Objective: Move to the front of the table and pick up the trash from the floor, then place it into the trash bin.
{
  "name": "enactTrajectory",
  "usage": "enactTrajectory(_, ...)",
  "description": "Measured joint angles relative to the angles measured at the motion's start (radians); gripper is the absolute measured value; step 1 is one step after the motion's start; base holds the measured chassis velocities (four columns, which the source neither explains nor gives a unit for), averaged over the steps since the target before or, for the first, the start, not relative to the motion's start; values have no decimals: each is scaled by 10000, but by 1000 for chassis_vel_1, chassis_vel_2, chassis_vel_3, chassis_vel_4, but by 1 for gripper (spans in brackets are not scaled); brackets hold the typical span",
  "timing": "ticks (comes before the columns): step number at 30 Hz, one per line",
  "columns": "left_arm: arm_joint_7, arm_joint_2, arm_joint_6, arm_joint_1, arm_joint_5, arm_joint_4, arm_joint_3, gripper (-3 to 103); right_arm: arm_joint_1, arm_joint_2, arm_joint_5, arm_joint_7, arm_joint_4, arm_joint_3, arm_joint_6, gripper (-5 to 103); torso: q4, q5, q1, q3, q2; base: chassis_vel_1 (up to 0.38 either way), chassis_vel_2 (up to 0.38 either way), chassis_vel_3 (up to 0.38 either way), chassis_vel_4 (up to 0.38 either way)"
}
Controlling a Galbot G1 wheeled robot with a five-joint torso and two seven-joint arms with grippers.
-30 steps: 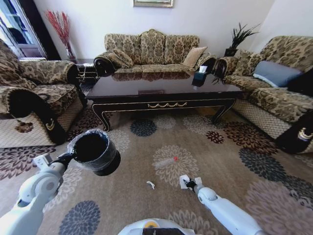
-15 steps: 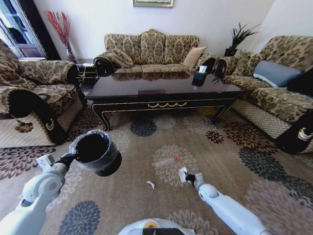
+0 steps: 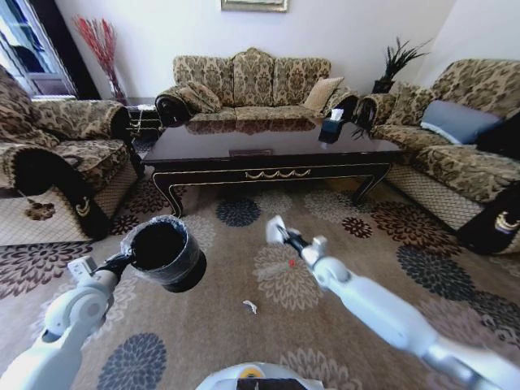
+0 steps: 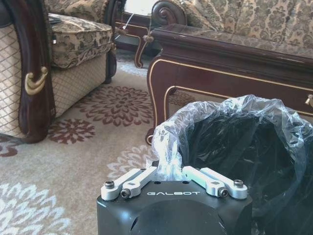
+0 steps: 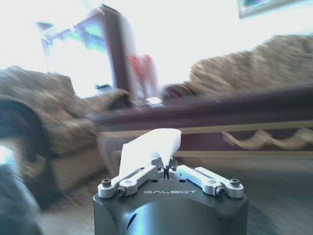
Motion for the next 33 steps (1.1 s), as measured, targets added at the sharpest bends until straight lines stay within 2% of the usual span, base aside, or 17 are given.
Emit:
enactTrajectory(1, 0, 0, 0, 0, 0, 0, 0, 4, 0, 0, 0, 0, 0, 0, 0, 0, 0, 0, 0, 0, 0, 0, 0, 0, 0)
enactTrajectory(5, -5, 29, 43, -74, -7, -69, 174, 4, 2533, 544, 534, -427, -225, -1816, 672, 0, 1, -8, 0, -1, 0, 0, 0, 0, 0)
enactTrajectory(7, -9, 20, 54, -103, -7, -67, 207, 4, 2906, 690, 616, -509, -325, -2075, 767, 0, 2, -6, 0, 0, 0, 0, 0, 0, 0)
enactTrajectory(12, -44, -14, 95, -245, -205, 9, 290, 4, 4213, 1946, 813, -1042, -1226, -3243, 1352, 0, -3, -3, 0, 0, 0, 0, 0, 0, 0)
enactTrajectory(13, -44, -14, 95, -245, -205, 9, 290, 4, 4213, 1946, 813, -1042, -1226, -3243, 1352, 0, -3, -3, 0, 0, 0, 0, 0, 0, 0)
enactTrajectory(14, -74, -6, 119, -278, -367, 8, 282, 4, 4361, 2511, 829, -1219, -1493, -3572, 1636, 0, -2, -4, 0, 0, -1, 0, 0, 0, 0)
enactTrajectory(15, -78, -2, 125, -293, -401, 7, 282, 4, 4385, 2653, 830, -1267, -1555, -3657, 1707, 0, -1, -4, 0, 0, -1, 0, 0, 0, 0)
enactTrajectory(16, -107, 31, 144, -356, -468, 22, 281, 4, 4448, 3212, 817, -1434, -1786, -3934, 1929, 0, 2, -5, 0, 0, -2, 0, 0, 0, 0)
enactTrajectory(17, -107, 31, 144, -356, -468, 22, 281, 4, 4448, 3212, 817, -1434, -1786, -3934, 1929, 0, 2, -5, 0, 0, -2, 0, 0, 0, 0)
enactTrajectory(21, -117, 63, 149, -454, -502, 158, 288, 4, 4474, 4246, 644, -1625, -2201, -4467, 2136, 0, 2, -6, 0, -1, -3, 0, 0, 0, 0)
enactTrajectory(26, -107, 4, 149, -541, -496, 283, 297, 4, 4579, 4728, 611, -1626, -2317, -4791, 2142, 0, 0, -4, 0, -2, -2, 0, 0, 0, 0)
enactTrajectory(33, -90, -34, 149, -641, -568, 257, 292, 4, 4658, 5021, 417, -1605, -2669, -5145, 2175, 0, -1, -4, 0, -2, -2, 0, 0, 0, 0)
